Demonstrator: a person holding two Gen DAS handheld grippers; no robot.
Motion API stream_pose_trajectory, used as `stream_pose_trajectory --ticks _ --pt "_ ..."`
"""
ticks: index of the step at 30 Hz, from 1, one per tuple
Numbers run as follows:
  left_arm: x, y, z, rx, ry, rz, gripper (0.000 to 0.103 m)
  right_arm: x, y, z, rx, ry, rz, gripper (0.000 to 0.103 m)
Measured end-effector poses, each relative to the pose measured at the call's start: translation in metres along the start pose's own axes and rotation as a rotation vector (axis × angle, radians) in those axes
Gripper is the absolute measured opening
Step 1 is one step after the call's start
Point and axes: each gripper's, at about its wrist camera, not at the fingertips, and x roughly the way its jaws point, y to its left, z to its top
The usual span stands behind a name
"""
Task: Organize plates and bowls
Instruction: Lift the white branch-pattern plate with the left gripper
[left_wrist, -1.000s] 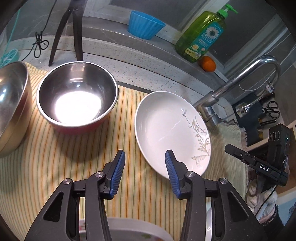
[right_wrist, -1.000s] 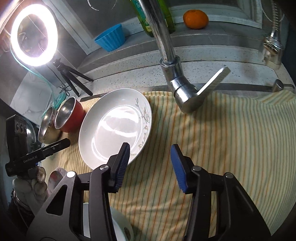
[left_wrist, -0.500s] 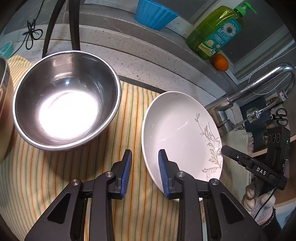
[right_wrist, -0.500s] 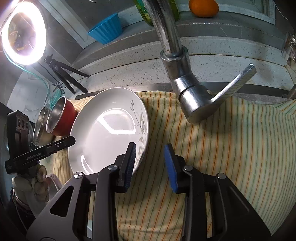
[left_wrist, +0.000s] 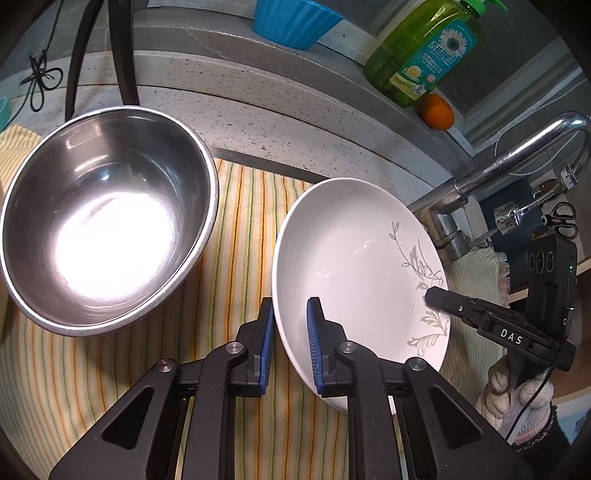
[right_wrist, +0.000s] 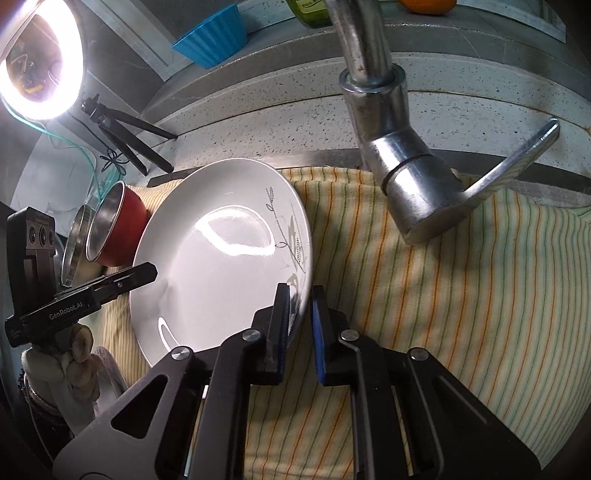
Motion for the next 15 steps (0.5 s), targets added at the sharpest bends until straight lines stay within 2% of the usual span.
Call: stream_pose_trajectory --ticks 15 --pt "-0.007 -0.002 -0.003 0.031 -0.014 0.002 0.015 -0.007 0.016 -0.001 -0.028 -0.009 -0.046 0.011"
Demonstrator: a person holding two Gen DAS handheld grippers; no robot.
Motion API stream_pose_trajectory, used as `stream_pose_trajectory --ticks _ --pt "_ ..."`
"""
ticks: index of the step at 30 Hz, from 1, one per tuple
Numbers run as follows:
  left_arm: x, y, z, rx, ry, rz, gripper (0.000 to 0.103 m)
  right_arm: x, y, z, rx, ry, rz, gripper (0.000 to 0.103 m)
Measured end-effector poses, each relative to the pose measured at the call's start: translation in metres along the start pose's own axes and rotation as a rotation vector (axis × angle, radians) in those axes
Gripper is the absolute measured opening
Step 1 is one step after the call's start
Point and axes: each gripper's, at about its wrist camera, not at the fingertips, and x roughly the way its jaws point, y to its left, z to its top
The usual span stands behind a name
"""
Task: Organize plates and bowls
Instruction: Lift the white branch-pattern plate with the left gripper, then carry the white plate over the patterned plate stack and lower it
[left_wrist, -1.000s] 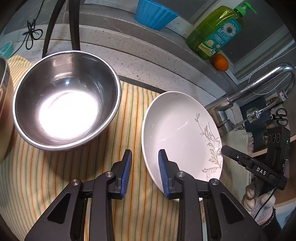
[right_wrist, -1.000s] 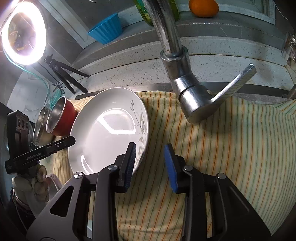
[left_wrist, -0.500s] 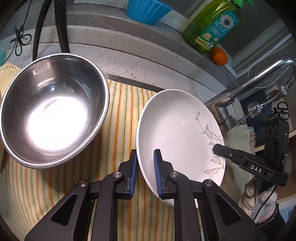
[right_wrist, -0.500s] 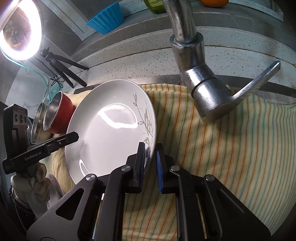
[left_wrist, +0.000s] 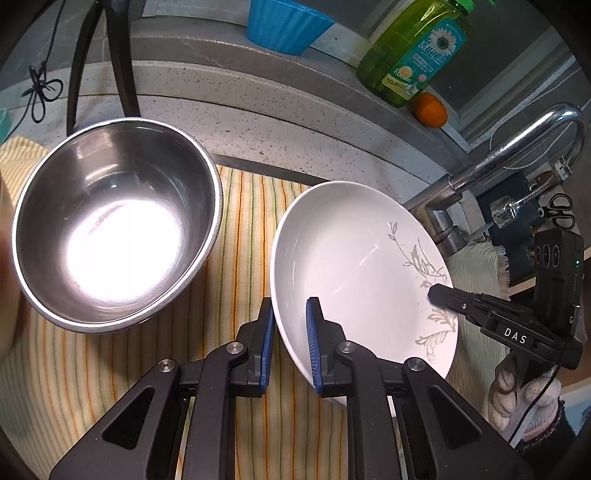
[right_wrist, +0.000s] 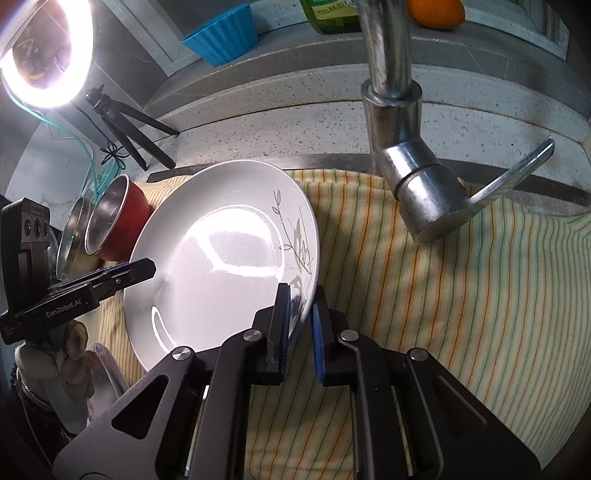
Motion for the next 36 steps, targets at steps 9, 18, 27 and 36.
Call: stream_pose_trajectory --ticks 9,18,27,36 --pt "-0.022 0.0 -0.006 0.016 -0.028 -0.012 0.015 -0.019 0.016 -0.005 -0.017 -0.03 -0.005 0.011" --pt "-0.062 0.003 -0.02 0.038 -0.064 -0.042 0.015 -0.055 0.044 -0.02 -0.028 -0.083 -0.003 0.011" --pt "-0.106 0.021 -0.044 0.061 -0.079 -0.066 0.015 -0.081 0.092 -0.049 -0.038 -0.121 0.005 0.012" --pt "-0.136 0.042 -0.075 0.081 -0.071 -0.077 0.015 -0.091 0.133 -0.097 -0.016 -0.123 0.011 0.012"
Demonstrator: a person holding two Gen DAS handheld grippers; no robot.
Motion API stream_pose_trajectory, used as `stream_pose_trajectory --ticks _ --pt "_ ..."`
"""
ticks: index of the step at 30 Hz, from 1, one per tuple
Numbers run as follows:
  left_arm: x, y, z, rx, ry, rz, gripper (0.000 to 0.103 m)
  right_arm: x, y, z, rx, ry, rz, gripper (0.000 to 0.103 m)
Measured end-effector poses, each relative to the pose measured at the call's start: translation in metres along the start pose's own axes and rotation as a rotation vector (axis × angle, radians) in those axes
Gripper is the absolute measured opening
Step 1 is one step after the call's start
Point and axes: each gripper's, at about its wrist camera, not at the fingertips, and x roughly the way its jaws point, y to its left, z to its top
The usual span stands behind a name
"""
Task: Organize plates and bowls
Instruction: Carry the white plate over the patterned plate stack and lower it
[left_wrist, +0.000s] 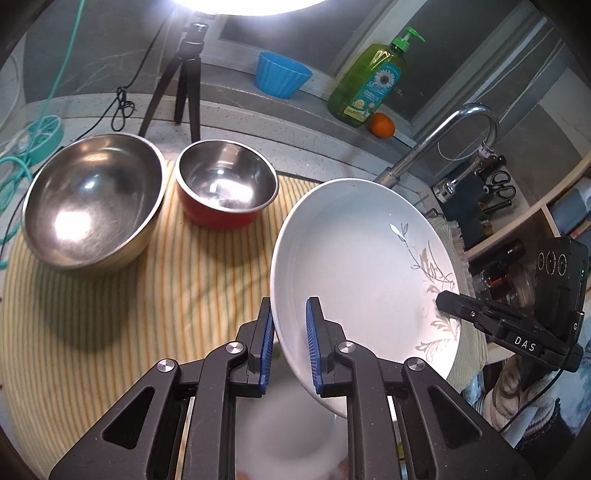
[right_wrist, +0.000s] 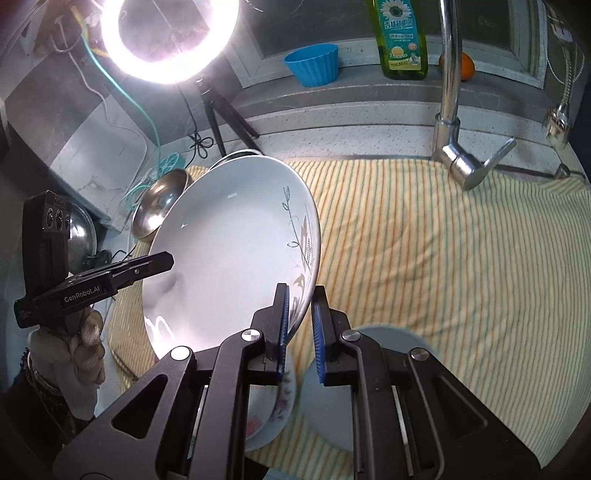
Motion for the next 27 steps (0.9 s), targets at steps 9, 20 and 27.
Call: stream_pose_trajectory --ticks 9,20,27 --pt "-0.014 0.02 -0.029 -0.002 0.038 -0.003 0.015 0.004 0.03 -0.052 0.038 0.037 0.008 0.013" --pt "-0.014 0.031 -0.062 -0.004 0.09 -0.002 0.015 0.014 0.044 -0.099 0.062 0.089 -0.019 0.013" --pt "-0.01 0.036 -0.073 -0.012 0.109 0.006 0.015 0.029 0.046 -0.114 0.066 0.132 -0.042 0.013"
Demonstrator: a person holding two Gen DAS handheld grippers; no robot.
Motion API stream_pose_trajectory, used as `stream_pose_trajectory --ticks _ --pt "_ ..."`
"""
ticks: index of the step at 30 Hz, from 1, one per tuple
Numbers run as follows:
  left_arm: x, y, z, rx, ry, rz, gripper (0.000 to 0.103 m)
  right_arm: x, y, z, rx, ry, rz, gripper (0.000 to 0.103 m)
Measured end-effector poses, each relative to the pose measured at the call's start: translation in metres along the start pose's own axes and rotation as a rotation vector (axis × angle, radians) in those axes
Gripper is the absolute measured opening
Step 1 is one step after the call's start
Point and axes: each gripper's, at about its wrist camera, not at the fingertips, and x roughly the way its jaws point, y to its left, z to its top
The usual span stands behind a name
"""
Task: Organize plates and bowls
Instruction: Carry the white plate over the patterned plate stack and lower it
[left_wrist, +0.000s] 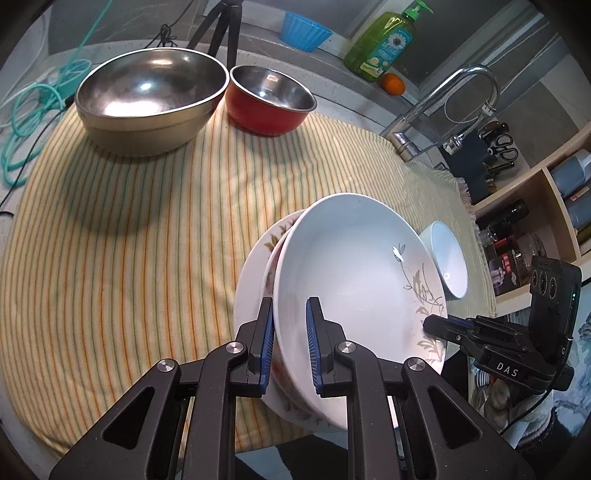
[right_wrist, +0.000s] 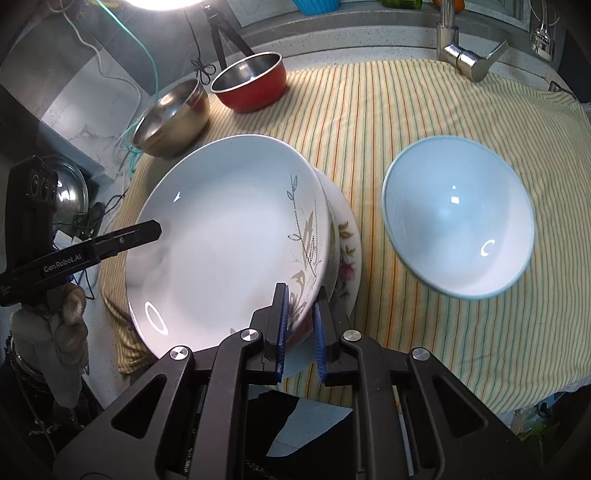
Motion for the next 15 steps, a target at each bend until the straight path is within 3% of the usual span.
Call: stream_pose_trajectory --ticks 15 --pt "0.0025 0.0029 -0.0037 0.023 0.016 0.039 0.015 0.0072 0.0098 -0.0022 -0.036 0.015 -0.041 0.014"
